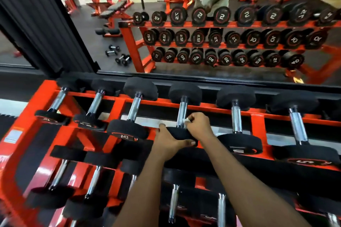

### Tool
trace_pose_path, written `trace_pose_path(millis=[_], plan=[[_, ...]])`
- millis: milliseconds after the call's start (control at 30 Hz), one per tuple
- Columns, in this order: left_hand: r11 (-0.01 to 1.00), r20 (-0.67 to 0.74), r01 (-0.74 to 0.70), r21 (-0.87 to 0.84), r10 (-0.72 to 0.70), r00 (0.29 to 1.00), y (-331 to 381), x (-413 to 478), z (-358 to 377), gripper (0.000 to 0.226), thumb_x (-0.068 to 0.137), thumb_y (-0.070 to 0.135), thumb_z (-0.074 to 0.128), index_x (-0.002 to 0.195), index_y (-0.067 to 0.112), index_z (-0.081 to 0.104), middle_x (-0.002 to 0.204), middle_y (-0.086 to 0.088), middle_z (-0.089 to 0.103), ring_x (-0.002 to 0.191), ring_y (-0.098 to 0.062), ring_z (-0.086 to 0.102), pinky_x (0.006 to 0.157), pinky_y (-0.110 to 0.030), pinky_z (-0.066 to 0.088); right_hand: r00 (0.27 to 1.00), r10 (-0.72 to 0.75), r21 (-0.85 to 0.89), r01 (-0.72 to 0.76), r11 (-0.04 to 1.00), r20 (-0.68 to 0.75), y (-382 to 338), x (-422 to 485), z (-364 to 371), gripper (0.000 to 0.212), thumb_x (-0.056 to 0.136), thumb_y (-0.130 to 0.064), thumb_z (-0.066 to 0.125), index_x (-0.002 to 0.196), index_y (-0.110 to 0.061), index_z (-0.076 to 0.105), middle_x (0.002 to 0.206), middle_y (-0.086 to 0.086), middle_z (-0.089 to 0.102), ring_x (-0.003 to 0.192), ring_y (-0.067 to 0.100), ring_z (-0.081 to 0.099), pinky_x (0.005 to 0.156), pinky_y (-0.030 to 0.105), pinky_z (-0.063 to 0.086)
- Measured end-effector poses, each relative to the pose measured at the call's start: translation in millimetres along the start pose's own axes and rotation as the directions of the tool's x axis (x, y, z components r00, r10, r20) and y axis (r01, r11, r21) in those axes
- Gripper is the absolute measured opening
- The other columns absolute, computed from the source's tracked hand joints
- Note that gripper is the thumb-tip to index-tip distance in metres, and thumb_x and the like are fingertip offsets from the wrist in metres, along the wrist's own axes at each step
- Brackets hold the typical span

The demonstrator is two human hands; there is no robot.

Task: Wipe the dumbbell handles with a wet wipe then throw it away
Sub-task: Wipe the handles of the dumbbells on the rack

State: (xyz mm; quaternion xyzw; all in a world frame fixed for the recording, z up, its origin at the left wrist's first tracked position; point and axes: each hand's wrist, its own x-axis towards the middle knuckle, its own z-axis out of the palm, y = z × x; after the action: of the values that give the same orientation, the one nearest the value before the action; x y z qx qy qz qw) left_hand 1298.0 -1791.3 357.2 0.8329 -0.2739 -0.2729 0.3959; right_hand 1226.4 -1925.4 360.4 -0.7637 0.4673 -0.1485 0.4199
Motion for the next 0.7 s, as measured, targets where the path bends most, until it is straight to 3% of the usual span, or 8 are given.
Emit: trace_pose_path(millis=[133,300,400,467,600,700], plan=[[1.0,0.003,0.003,0.001,-0.003,1.0,-3,1,-4,0.113,0.032,0.069,0.092,0.118,0.016,0.041,0.118,0.001,0.054,0.104,-0.014,0.058,0.082,-0.031,0.057,0.995,0.1,0.067,-0.102,0.993,0.03,-5,10,6,0.008,0.083,-0.009,0.063,0.078,-0.015,0.064,0.089,0.008,0.069,0.08,0.021,0.061,0.064,0.024,0.04],[0.999,0.011,0.001,0.035,-0.001,1.0,-1,-2,-2,0.115,0.036,0.069,0.091,0.124,0.016,0.039,0.122,0.0,0.047,0.112,-0.019,0.053,0.095,-0.04,0.054,0.995,0.095,0.073,-0.097,0.993,0.031,1,5,5,0.019,0.085,-0.003,0.06,0.072,-0.016,0.055,0.071,-0.004,0.058,0.066,0.013,0.056,0.051,0.017,0.036],[0.999,-0.007,0.0,0.034,0.0,1.0,-1,-1,-1,0.113,0.036,0.069,0.091,0.122,0.016,0.039,0.121,0.0,0.048,0.112,-0.02,0.053,0.095,-0.04,0.054,0.985,0.157,0.157,-0.168,0.973,0.077,-1,15,10,0.014,0.083,-0.005,0.057,0.075,-0.016,0.056,0.073,0.003,0.062,0.073,0.023,0.059,0.066,0.033,0.05],[1.0,-0.007,0.006,0.029,-0.006,1.0,-2,-2,-1,0.117,0.035,0.07,0.09,0.125,0.016,0.038,0.123,-0.001,0.046,0.115,-0.021,0.052,0.097,-0.041,0.053,0.98,0.148,0.113,-0.163,0.98,0.132,5,21,9,0.011,0.081,-0.005,0.056,0.077,-0.016,0.057,0.074,0.006,0.064,0.074,0.025,0.06,0.073,0.042,0.054],[1.0,0.006,0.002,0.014,-0.002,1.0,-1,-1,-2,0.117,0.041,0.064,0.093,0.131,0.014,0.036,0.126,-0.002,0.044,0.116,-0.021,0.05,0.098,-0.039,0.052,0.989,0.067,-0.009,-0.067,0.998,0.132,-7,14,-9,0.018,0.082,-0.004,0.062,0.075,-0.017,0.053,0.074,0.002,0.059,0.068,0.018,0.056,0.054,0.028,0.042],[1.0,-0.008,0.0,0.025,0.0,1.0,0,-4,-1,0.114,0.042,0.063,0.094,0.128,0.015,0.036,0.125,-0.002,0.044,0.116,-0.021,0.049,0.098,-0.039,0.052,0.987,0.093,-0.001,-0.094,0.996,0.134,-9,15,-1,0.017,0.081,-0.002,0.058,0.074,-0.017,0.053,0.075,0.003,0.059,0.07,0.021,0.058,0.058,0.028,0.045]])
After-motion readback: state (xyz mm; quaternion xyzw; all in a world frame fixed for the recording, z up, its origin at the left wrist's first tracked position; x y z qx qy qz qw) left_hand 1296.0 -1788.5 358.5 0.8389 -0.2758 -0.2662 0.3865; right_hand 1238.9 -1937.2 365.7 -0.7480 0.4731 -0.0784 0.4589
